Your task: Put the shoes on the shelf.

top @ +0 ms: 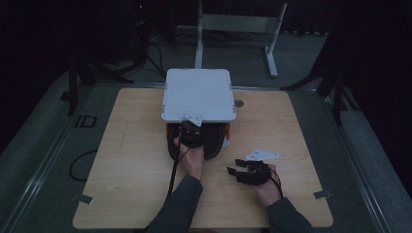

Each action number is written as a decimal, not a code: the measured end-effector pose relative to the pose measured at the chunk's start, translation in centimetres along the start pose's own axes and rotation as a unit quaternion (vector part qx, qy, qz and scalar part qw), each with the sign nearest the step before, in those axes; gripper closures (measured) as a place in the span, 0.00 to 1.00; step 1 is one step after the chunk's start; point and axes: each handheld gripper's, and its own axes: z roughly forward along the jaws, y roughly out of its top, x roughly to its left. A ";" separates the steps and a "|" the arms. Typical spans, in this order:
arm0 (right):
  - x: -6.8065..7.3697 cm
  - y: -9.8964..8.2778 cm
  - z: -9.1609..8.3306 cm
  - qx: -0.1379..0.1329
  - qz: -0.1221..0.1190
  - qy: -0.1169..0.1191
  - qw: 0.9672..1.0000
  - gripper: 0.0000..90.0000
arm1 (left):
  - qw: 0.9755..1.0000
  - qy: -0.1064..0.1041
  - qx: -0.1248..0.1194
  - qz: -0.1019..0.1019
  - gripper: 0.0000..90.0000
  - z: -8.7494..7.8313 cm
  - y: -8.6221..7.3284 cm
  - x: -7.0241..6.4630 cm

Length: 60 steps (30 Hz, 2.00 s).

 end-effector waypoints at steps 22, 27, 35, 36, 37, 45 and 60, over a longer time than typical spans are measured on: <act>0.0 0.0 0.0 0.000 0.001 0.001 1.000 0.54 | 0.999 0.016 -0.024 -0.016 0.80 1.5 0.9 -0.3; 0.0 0.0 0.1 0.000 0.001 0.001 1.000 0.54 | 0.999 0.016 -0.025 -0.023 0.80 1.9 1.2 -0.4; 0.0 -0.1 0.0 0.001 0.001 0.001 1.000 0.54 | 0.999 0.020 -0.032 -0.025 0.78 2.2 1.8 -0.5; 0.0 -0.1 0.0 0.000 0.001 0.001 1.000 0.54 | 0.999 0.021 -0.032 -0.025 0.78 2.2 1.8 -0.6; 0.0 0.0 0.0 0.000 0.001 0.001 1.000 0.54 | 0.999 0.022 -0.033 -0.023 0.78 2.3 1.8 -0.6; 0.0 -0.1 0.0 0.000 0.000 0.002 1.000 0.53 | 0.999 0.022 -0.045 -0.021 0.62 2.1 1.7 -0.5; 0.0 -0.1 0.0 0.000 0.001 0.001 1.000 0.53 | 1.000 -0.026 -0.010 0.007 0.45 -1.5 0.5 1.1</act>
